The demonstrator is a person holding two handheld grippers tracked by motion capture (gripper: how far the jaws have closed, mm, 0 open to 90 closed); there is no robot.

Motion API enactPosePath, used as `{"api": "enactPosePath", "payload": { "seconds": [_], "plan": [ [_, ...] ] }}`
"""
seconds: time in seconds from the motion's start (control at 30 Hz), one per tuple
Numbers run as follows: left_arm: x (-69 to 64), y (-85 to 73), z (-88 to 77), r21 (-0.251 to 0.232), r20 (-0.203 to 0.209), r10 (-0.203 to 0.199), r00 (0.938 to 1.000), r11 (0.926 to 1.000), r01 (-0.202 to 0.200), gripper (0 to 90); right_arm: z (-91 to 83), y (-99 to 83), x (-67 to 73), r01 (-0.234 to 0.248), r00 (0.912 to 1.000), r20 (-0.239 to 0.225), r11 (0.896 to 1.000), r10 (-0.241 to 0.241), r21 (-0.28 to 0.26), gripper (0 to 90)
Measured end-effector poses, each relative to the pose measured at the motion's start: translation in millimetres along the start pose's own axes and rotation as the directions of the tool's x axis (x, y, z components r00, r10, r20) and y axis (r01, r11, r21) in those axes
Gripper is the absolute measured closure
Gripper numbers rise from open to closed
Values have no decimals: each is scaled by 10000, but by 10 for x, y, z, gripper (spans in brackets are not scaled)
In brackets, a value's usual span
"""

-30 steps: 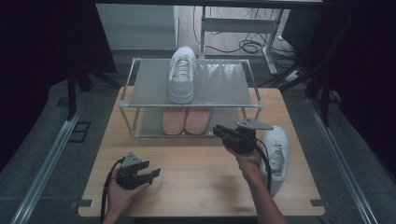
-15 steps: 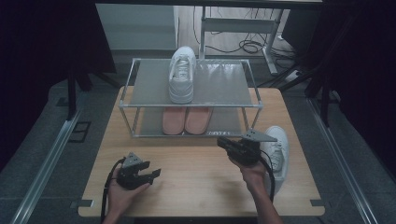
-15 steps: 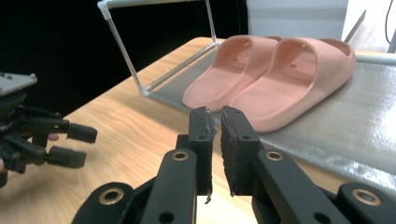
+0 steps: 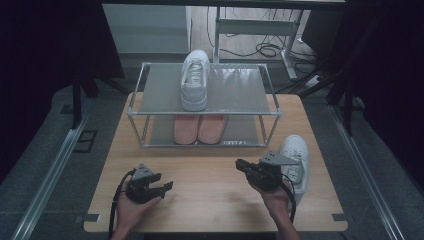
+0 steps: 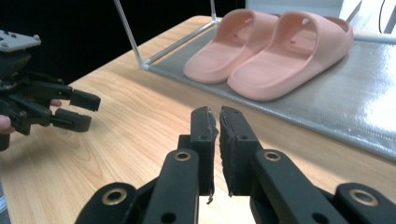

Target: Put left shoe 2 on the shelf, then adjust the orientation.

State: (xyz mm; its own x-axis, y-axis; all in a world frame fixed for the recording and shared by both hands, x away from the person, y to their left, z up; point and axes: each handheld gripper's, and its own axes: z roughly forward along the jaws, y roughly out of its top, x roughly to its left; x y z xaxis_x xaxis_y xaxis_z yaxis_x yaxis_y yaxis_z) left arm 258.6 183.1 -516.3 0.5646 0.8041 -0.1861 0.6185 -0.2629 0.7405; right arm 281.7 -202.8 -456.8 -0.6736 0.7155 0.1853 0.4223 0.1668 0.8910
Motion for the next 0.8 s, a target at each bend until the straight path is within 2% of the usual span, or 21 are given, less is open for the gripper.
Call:
{"api": "enactPosePath", "payload": {
  "seconds": [0.5,0.8],
  "plan": [
    [4,-8,-3,-21,-21,-33,10000,10000,33,409,-83,-133,10,-10,9999,167,9993,4,374,851],
    [4,-9,-4,13,-2,-6,10000,10000,6,409,-148,-164,35,61,9996,287,9992,-72,391,861]
  ]
}}
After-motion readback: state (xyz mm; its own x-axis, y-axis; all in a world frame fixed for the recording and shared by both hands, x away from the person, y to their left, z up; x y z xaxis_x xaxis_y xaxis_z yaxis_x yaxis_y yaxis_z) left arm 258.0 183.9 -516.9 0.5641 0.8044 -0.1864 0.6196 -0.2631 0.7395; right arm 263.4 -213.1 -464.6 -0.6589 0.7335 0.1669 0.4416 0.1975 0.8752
